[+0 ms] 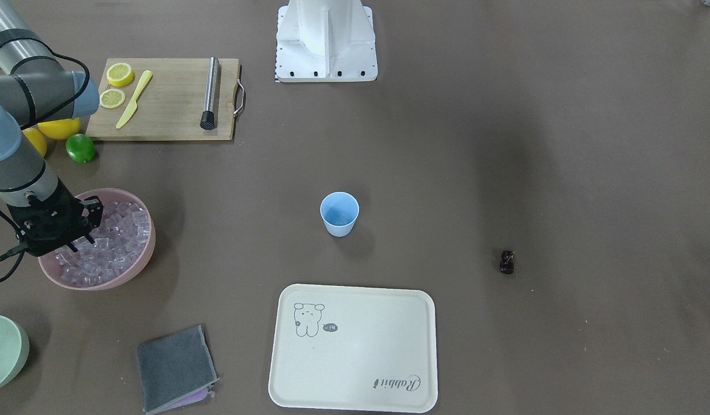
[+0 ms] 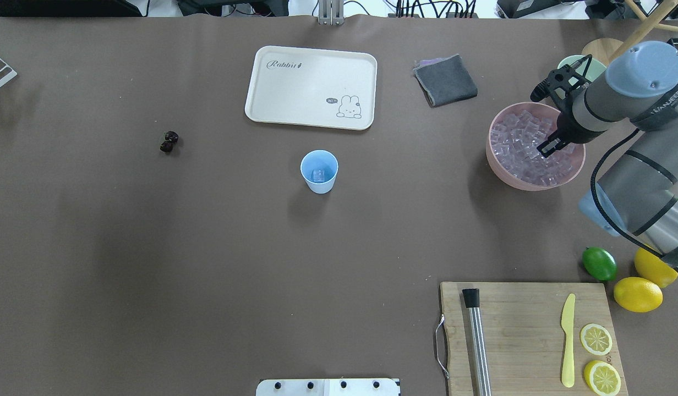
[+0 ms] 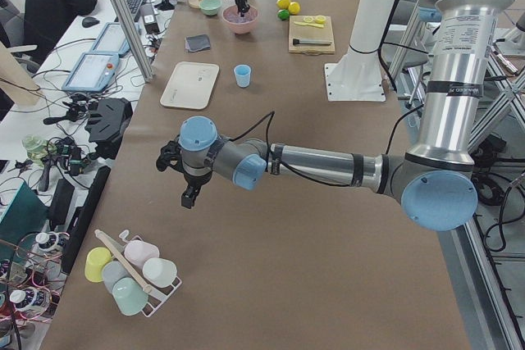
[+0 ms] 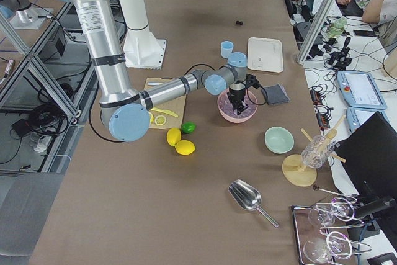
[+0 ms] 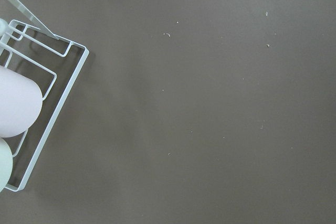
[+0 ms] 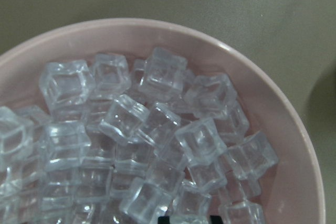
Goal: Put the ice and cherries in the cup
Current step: 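Carry the ice cube with the right gripper over the cup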
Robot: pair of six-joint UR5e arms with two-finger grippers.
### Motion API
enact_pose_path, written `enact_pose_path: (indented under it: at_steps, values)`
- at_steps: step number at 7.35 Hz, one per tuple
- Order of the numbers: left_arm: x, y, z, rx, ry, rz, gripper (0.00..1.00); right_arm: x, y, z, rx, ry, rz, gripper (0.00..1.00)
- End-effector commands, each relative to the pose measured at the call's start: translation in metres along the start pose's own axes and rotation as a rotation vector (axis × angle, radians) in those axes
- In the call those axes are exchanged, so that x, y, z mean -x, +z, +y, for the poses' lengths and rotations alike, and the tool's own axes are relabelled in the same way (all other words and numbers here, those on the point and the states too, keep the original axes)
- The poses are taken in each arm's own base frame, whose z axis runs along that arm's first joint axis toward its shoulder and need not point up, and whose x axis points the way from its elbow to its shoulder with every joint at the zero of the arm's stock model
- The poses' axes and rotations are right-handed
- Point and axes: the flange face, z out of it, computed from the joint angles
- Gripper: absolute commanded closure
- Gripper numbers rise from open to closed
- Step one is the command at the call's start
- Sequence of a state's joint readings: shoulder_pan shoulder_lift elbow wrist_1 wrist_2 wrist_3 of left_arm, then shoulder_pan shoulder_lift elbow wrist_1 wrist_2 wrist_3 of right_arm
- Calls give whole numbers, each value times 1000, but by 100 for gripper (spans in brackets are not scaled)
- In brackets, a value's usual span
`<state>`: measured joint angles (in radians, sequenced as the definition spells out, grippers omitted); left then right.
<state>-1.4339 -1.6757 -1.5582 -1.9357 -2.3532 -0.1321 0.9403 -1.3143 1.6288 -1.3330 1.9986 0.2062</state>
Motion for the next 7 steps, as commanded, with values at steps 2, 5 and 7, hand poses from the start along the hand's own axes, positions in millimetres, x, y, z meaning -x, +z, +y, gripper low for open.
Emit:
enact_pose_path:
  at_steps: [2, 5, 7]
  values:
    - [-3, 1, -5, -2, 7, 2, 2, -3, -22, -13, -30, 13, -14, 100]
    - [-3, 1, -5, -2, 7, 2, 2, 89, -109, -132, -32, 254, -86, 100]
    - [-5, -1, -5, -6, 10, 3, 2, 208, -147, -182, -65, 423, -181, 100]
